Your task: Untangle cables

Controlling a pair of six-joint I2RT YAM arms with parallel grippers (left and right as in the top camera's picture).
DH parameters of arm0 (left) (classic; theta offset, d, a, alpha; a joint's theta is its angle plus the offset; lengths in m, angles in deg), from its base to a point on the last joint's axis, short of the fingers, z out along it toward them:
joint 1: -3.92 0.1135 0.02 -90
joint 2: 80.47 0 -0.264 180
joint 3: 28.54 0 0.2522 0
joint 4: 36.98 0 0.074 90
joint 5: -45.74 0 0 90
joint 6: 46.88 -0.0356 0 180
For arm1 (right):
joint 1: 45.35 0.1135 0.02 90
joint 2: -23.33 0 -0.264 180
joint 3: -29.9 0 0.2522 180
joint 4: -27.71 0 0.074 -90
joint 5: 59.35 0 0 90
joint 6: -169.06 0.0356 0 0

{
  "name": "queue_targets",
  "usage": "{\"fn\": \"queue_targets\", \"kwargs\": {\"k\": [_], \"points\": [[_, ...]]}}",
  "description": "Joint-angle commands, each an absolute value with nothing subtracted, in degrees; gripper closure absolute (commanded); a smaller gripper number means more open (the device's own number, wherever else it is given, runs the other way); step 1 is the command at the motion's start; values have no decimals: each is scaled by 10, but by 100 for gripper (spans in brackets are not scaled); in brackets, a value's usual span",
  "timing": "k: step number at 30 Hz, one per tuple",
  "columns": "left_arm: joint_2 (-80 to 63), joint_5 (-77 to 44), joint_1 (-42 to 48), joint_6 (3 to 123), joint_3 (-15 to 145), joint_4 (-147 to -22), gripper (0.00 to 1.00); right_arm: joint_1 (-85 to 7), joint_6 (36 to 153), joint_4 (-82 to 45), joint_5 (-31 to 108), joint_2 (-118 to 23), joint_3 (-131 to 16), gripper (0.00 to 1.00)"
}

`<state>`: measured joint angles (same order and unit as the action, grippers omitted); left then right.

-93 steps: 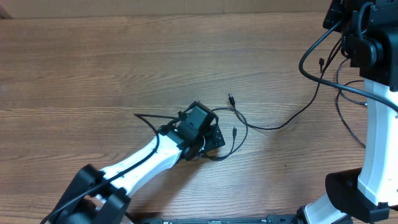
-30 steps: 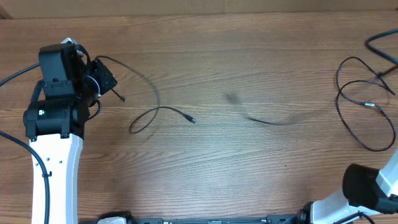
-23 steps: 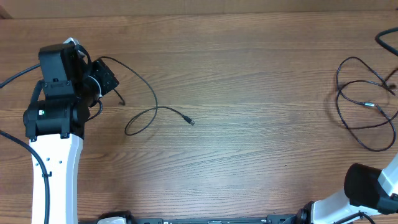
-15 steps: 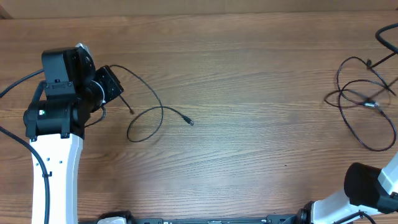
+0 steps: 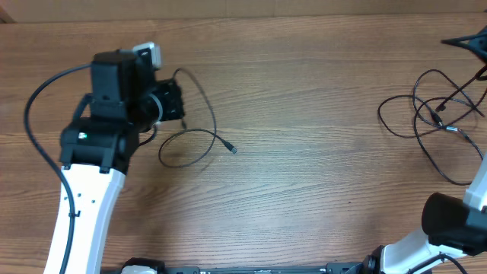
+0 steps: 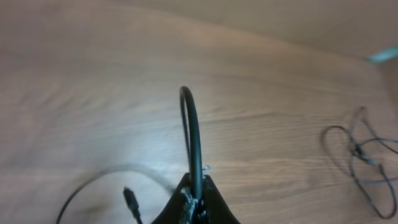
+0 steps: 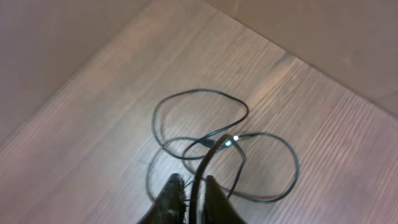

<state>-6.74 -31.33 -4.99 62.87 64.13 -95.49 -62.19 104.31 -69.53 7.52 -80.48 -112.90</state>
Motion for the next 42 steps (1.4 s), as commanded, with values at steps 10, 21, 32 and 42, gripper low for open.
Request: {"fn": "queue_targets", "kwargs": {"k": [10,21,32,42], "points": [[-53,-306,-124,611,648,-845,95,-647,1039,-685,159,-803,-1098,19],[-24,-241,-124,579,648,-878,82,-629,890,-712,494,-803,-1098,5],[-40,-401,-85,565,649,-1000,62,-537,832,-791,498,-803,-1098,2],[-68,-408,88,627,649,-1147,29,-373,835,-789,499,-804,-1095,0]]}}
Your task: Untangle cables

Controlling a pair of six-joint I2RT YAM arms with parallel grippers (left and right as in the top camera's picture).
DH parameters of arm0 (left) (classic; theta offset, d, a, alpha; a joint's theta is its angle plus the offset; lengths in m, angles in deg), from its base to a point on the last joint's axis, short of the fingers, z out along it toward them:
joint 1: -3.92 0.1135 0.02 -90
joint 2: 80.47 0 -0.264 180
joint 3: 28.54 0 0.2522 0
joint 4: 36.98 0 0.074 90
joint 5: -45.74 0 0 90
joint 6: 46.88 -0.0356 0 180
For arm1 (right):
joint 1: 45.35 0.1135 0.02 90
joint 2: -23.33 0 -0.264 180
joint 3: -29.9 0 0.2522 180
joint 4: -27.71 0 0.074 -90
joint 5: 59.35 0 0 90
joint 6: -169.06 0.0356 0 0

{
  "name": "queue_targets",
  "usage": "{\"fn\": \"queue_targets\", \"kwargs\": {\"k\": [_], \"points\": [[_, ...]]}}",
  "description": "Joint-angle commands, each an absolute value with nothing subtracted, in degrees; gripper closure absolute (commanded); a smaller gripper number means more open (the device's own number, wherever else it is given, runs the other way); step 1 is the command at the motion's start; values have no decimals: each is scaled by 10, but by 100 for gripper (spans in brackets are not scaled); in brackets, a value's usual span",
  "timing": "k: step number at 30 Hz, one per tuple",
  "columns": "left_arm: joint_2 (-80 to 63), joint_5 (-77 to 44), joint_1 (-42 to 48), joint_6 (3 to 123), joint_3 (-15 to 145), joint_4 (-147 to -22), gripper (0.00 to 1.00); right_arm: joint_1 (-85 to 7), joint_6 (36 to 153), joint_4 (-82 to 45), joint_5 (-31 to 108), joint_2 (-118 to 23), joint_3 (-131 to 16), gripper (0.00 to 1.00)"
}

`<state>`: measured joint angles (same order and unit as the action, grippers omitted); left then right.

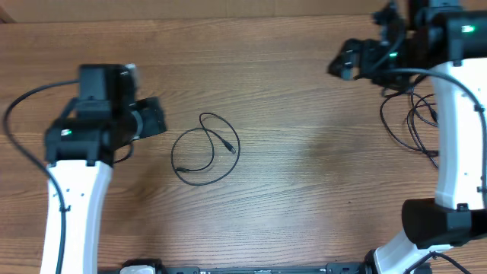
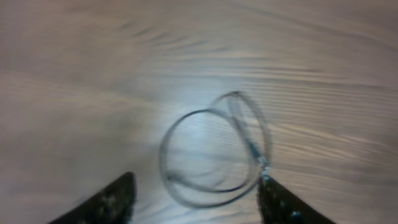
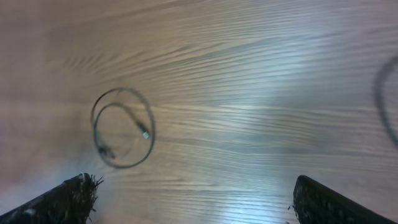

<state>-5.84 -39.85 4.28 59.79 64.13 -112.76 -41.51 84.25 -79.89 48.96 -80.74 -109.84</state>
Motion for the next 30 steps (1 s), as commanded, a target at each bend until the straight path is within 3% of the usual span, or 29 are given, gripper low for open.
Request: {"fn": "queue_targets", "kwargs": {"k": [1,11,22,30], "points": [[-68,-401,104,626,649,-1155,27,-358,837,-783,499,-804,-1091,0],[-67,-376,197,625,649,-1197,16,-205,855,-615,498,-804,-950,0],[-67,-376,197,624,649,-1197,16,-79,866,-304,498,-804,-725,16],[-67,-371,197,625,649,-1198,16,-38,870,-124,490,-804,-610,21]]}}
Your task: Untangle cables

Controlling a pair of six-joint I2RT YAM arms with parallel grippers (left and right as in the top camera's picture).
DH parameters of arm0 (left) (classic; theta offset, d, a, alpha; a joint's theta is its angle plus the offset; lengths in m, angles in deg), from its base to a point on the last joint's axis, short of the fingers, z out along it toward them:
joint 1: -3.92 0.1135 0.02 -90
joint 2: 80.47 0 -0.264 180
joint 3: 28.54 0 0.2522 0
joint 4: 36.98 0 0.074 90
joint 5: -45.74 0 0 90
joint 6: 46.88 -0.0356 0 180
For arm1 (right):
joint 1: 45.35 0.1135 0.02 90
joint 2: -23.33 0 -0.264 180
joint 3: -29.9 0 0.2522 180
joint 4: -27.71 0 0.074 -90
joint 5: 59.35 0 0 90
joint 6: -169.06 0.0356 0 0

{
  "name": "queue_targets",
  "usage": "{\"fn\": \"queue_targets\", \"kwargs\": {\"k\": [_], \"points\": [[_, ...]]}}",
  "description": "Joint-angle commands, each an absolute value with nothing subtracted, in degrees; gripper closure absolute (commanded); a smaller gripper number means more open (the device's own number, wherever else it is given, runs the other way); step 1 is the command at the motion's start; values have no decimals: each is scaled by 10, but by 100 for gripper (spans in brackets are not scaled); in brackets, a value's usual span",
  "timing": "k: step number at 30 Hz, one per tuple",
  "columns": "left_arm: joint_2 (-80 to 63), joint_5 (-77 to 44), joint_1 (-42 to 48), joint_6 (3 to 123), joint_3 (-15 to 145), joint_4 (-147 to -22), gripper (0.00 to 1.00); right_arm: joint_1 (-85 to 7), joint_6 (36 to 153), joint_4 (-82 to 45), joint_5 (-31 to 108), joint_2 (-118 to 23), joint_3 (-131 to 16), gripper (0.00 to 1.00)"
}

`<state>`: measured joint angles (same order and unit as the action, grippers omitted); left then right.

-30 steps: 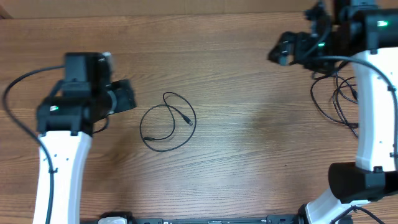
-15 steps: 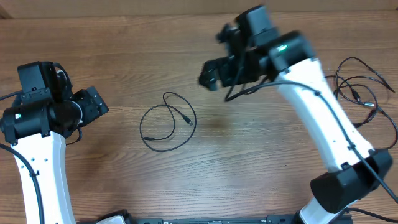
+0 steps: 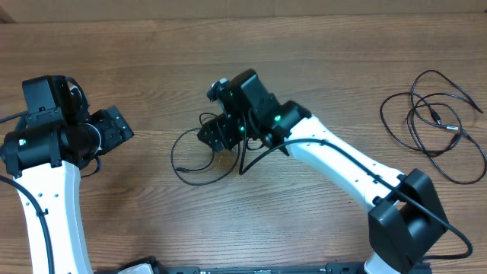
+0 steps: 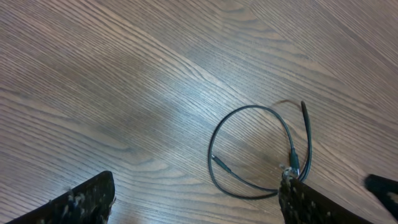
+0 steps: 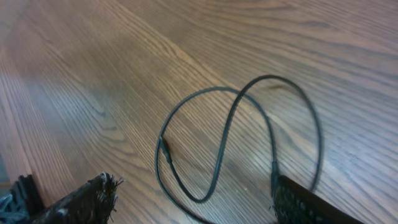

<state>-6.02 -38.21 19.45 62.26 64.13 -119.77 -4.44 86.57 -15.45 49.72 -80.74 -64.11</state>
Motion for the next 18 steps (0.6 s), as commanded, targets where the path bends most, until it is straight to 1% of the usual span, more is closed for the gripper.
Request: {"fn": "queue_targets", "kwargs": {"k": [1,8,9,14,17,18], "points": [[-67,-371,197,625,649,-1198,16,-35,879,-108,484,-804,-599,21],[-67,-371,197,625,649,-1198,16,-26,950,0,479,-807,-535,21],[-67,-371,197,625,649,-1199,16,-22,962,18,479,-812,-526,23],[-67,-371,197,624,649,-1201,16,-11,969,24,476,-836,-524,23],[-67,-372,197,625,649,-1202,16,-6,969,27,474,-851,-524,28],[-67,-372,197,624,649,-1202,16,-5,971,28,474,-855,-524,32]]}}
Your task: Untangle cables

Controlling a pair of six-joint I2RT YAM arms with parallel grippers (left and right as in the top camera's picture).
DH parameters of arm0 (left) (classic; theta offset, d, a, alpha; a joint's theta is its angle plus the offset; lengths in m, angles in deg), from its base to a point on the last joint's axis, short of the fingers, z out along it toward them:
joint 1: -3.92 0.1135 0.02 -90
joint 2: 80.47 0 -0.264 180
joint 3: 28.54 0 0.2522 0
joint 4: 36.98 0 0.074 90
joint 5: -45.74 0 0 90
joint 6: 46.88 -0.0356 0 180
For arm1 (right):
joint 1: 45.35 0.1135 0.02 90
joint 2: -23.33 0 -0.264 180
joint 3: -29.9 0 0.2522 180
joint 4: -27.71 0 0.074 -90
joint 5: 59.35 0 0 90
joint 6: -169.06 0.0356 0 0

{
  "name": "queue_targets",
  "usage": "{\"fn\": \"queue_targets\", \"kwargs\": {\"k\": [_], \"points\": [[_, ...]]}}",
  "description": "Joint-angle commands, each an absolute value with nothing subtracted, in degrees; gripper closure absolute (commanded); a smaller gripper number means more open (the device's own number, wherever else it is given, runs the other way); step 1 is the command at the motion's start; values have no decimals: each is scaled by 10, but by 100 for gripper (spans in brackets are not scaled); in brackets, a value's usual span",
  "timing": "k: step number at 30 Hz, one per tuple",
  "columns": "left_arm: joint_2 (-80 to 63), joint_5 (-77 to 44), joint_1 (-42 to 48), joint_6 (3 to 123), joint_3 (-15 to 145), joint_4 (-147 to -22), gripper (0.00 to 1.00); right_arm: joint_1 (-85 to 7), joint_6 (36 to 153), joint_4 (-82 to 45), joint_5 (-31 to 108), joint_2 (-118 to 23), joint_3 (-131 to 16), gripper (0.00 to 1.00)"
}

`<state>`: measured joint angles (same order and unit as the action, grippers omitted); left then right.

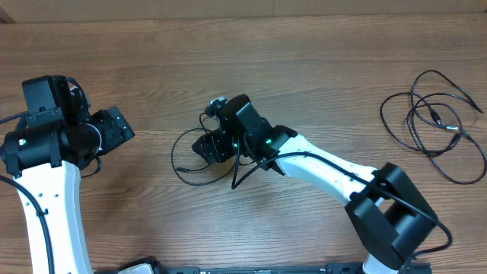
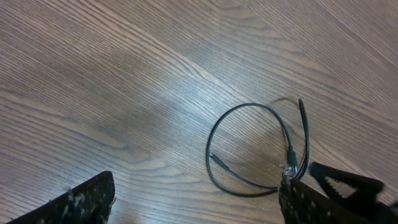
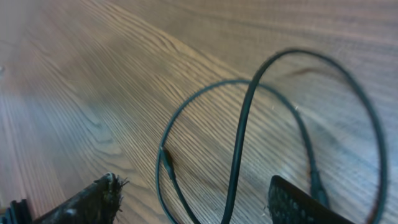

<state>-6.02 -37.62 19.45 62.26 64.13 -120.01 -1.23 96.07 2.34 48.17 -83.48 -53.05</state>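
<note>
A small black cable loop lies on the wooden table left of centre; it also shows in the left wrist view and close up in the right wrist view. My right gripper hangs low over this loop, open, with cable strands lying between its fingers and nothing gripped. My left gripper is open, to the left of the loop and apart from it. A larger black cable tangle lies at the far right.
The right arm stretches across the middle of the table from the lower right. The right gripper's fingertip pokes into the left wrist view beside the loop. The table's back edge runs along the top.
My right gripper has moved slightly left and closer to the small loop, which now looks larger in its view. The left arm and both cables have not moved.
At first my left gripper was shut on a cable at the left and my right was shut on a strand of the right tangle. Then both were open and the small loop lay free. Then the right arm reached across to the loop, and now sits lower over it.
</note>
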Motion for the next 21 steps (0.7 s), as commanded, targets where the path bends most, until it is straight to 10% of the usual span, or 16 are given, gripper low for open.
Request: {"fn": "queue_targets", "kwargs": {"k": [1,9,21], "points": [[-67,-371,197,625,649,-1202,16,-4,971,30,473,-859,-524,35],[-67,-371,197,625,649,-1207,16,-11,971,29,431,-865,-527,96],[-67,-371,197,625,649,-1211,16,-202,936,-258,163,-718,-669,96]]}}
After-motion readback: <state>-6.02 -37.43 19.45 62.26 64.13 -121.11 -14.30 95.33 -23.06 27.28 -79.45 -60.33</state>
